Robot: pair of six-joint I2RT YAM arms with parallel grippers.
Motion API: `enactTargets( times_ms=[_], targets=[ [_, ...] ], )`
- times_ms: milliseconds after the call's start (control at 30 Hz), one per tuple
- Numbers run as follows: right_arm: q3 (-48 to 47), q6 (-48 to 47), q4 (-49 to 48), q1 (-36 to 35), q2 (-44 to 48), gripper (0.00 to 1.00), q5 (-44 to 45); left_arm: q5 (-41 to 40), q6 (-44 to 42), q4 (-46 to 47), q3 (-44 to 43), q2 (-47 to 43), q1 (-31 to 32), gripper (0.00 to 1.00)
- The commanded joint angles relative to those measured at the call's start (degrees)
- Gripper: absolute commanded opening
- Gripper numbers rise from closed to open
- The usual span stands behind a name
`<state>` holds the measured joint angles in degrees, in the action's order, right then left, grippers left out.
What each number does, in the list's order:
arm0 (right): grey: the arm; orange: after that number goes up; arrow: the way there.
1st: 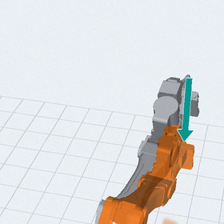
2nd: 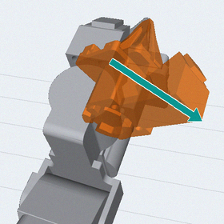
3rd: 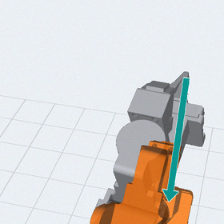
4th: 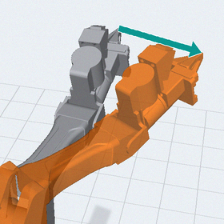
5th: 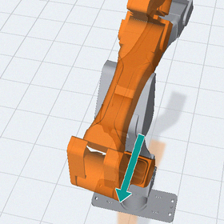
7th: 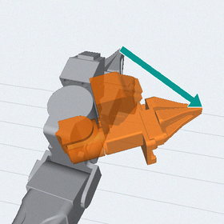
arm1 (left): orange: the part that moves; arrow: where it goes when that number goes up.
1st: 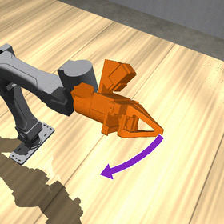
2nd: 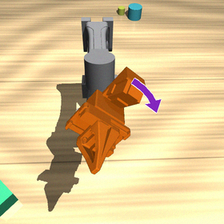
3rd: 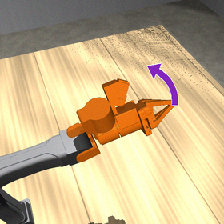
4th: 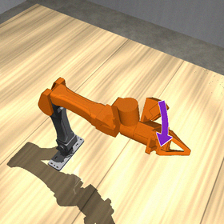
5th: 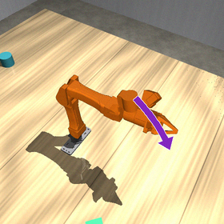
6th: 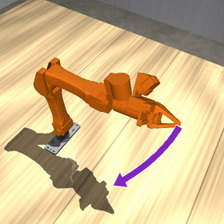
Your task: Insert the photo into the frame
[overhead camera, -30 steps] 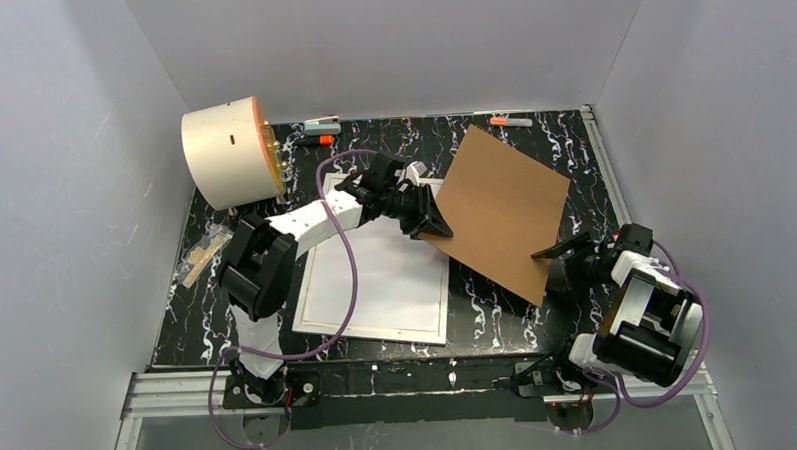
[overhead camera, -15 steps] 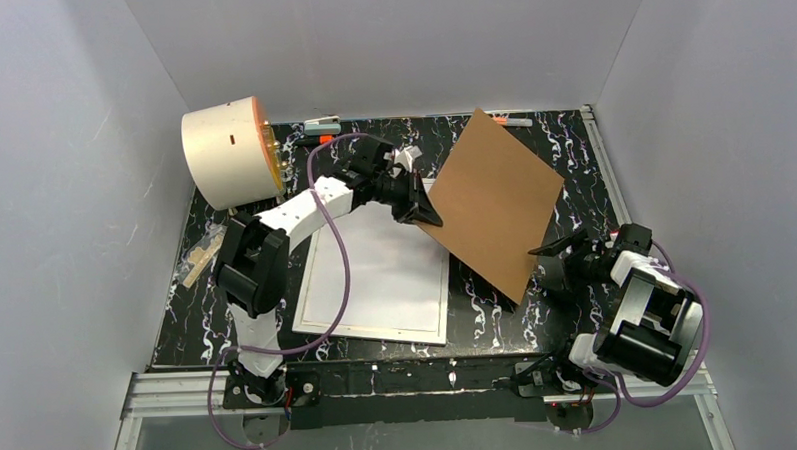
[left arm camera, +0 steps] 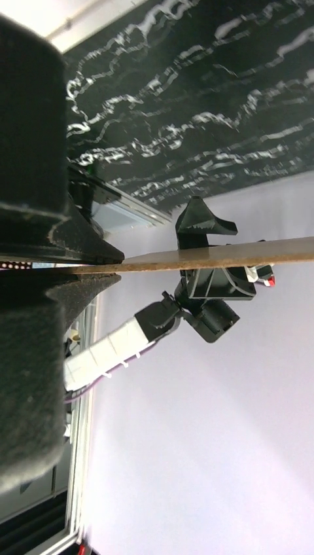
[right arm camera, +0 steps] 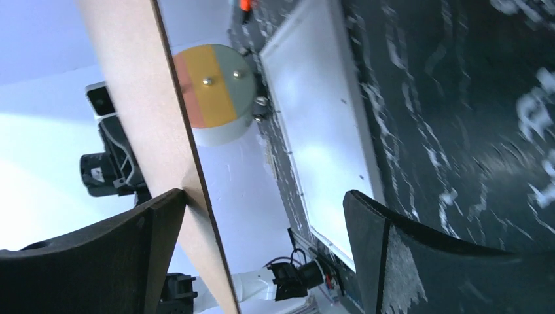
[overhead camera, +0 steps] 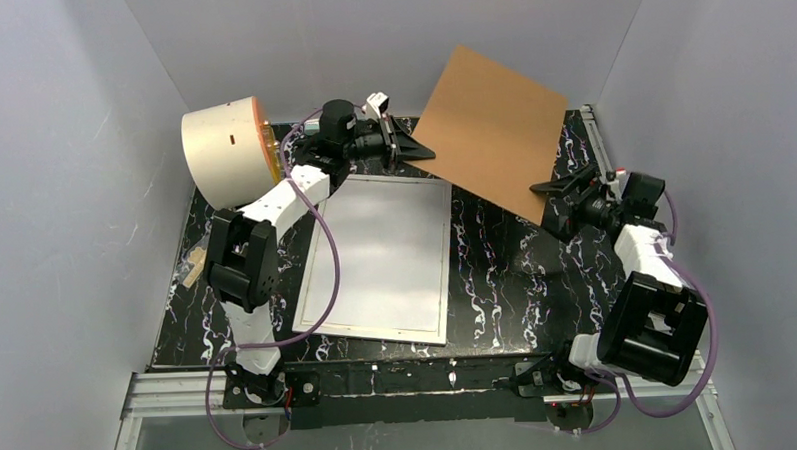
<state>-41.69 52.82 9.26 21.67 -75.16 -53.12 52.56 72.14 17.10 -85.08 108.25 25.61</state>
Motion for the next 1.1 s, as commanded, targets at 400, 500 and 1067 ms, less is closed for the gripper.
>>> enactTargets(
  times_ms=[400,500,1067],
  targets=[
    [-8.4,36.3,-54.8,-4.5,-1.0,0.87,3.3,5.0,16.0,21.7,-3.9,-9.0,-1.8,0.00],
    [-12.6,39.2,-58.5,-4.5,-4.0,0.84,3.2,5.6,16.5,22.1,-2.9,-11.0,-2.8,0.00],
    [-20.4,41.3,-58.9,-7.3,-6.9,0.12,3.2,5.4,16.0,22.4,3.4,-14.8,-4.9,0.02]
  ],
)
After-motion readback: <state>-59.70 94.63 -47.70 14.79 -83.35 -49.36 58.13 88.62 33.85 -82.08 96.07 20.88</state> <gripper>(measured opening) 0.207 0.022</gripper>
